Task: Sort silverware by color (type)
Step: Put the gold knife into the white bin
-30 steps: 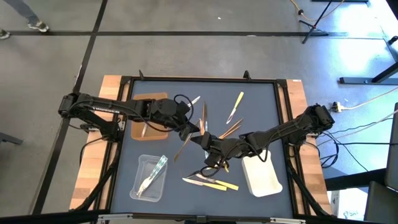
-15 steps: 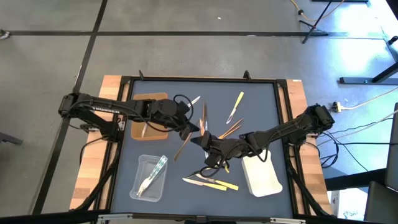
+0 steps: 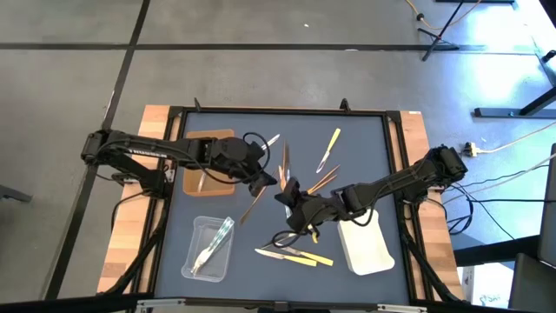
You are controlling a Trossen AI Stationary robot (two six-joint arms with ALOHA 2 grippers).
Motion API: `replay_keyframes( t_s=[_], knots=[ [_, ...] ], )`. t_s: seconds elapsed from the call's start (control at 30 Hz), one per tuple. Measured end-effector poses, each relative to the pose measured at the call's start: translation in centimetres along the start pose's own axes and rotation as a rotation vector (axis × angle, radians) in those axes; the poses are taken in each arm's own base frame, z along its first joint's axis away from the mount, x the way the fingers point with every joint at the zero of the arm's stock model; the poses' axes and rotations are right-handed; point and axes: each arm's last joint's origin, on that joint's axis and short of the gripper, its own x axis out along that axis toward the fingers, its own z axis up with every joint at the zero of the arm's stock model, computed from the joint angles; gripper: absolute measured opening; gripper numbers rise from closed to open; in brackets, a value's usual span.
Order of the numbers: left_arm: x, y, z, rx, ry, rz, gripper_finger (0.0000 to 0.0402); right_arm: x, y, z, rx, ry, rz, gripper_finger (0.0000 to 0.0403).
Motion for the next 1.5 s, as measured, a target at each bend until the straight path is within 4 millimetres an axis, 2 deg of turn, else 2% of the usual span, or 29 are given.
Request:
replay_keyframes(
  t_s=[0.37,0.67,0.77,0.97,1.13,1.3,1.5],
  knots=[
    [-0.1,0.2,0.0,-0.005,0.009,0.015,0.0018,-0.1,1.3,-0.9,0.076,0.089,0.118,0.0003],
    [-0.1,0.4,0.2,0.059,-0.062,0.08,0.0018,-0.4,1.8,-1.5,0.302,0.173,0.131,0.0003],
    [-0.1,0.3,0.2,0.101,-0.097,0.116,0.0018,-1.4,1.6,-2.2,0.364,0.226,0.16,0.0003],
    [0.5,-0.5,0.2,0.167,-0.182,0.11,0.0018,-4.8,0.3,-4.0,0.51,0.305,0.191,0.0003],
    [2.7,-1.5,0.6,0.233,-0.294,0.017,0.0018,-8.1,-1.3,-5.6,0.627,0.325,0.177,0.0003],
    [6.9,-1.5,0.3,0.252,-0.375,-0.081,0.0018,-11.6,-3.0,-7.4,0.721,0.308,0.13,0.0003],
    [11.2,-0.8,-0.2,0.263,-0.521,-0.246,0.0018,-15.2,-4.9,-9.0,0.943,0.216,0.046,0.0003]
  ],
)
